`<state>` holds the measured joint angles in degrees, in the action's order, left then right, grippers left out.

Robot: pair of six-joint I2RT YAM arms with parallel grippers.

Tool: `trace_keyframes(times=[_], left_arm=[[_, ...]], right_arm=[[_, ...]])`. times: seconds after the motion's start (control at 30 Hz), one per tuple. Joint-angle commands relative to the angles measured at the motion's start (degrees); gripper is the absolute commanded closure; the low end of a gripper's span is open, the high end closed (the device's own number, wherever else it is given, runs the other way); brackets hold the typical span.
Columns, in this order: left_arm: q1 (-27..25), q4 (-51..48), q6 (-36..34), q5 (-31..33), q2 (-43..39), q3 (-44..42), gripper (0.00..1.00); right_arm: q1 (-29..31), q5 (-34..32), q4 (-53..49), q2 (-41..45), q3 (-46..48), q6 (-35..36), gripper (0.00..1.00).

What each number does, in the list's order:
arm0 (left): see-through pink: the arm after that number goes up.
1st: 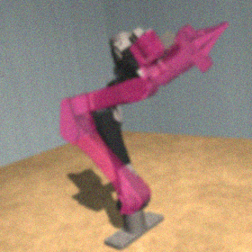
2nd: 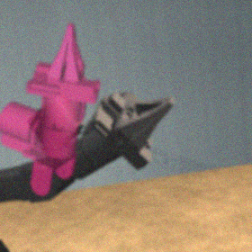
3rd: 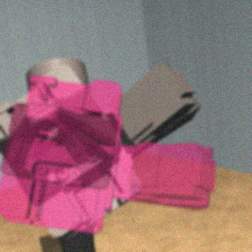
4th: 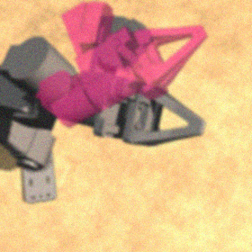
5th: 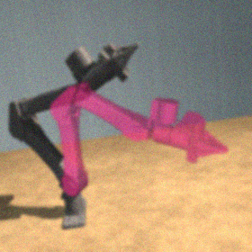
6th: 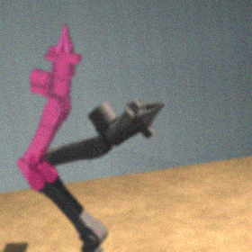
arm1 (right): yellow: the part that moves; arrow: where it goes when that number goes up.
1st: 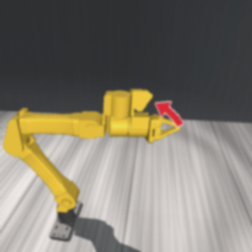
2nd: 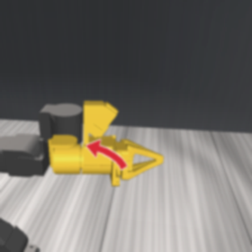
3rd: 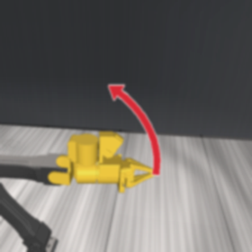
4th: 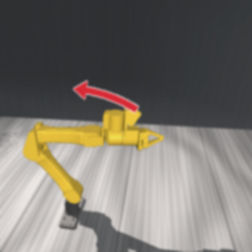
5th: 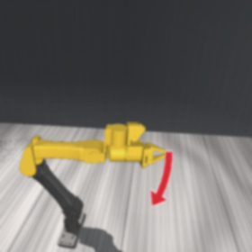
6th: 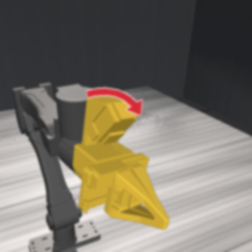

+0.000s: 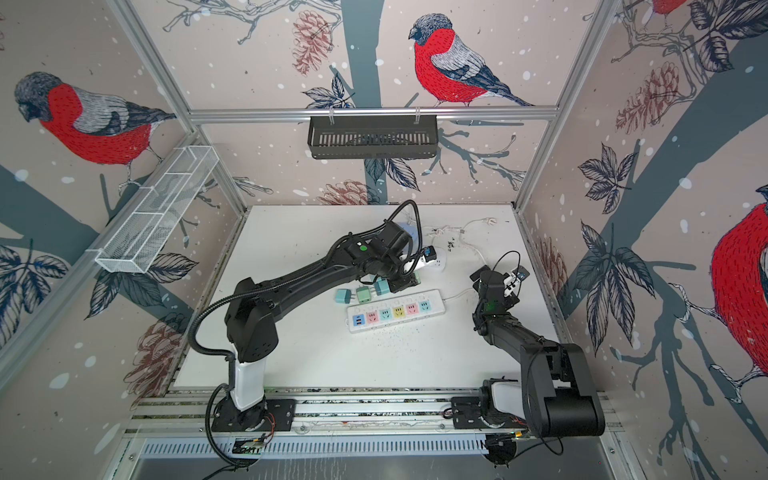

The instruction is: Insert the plug

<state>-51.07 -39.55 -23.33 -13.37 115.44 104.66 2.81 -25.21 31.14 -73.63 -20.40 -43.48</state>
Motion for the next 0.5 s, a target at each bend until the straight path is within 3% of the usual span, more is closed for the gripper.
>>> trace_keyframes(times=[0.0,0.47], left_arm=[[-0.40,-5.01,-0.31,-2.12,3.60,4.53,1.00],[-3.16,-9.23,0.03,-2.54,13.76,12.57,1.00]], right_arm=[[-0.38,-0.23,4.87,-0.88,0.65,-0.94,0.00],[-1.32,1.83,3.67,-0.91,0.19,-1.09,0.00]])
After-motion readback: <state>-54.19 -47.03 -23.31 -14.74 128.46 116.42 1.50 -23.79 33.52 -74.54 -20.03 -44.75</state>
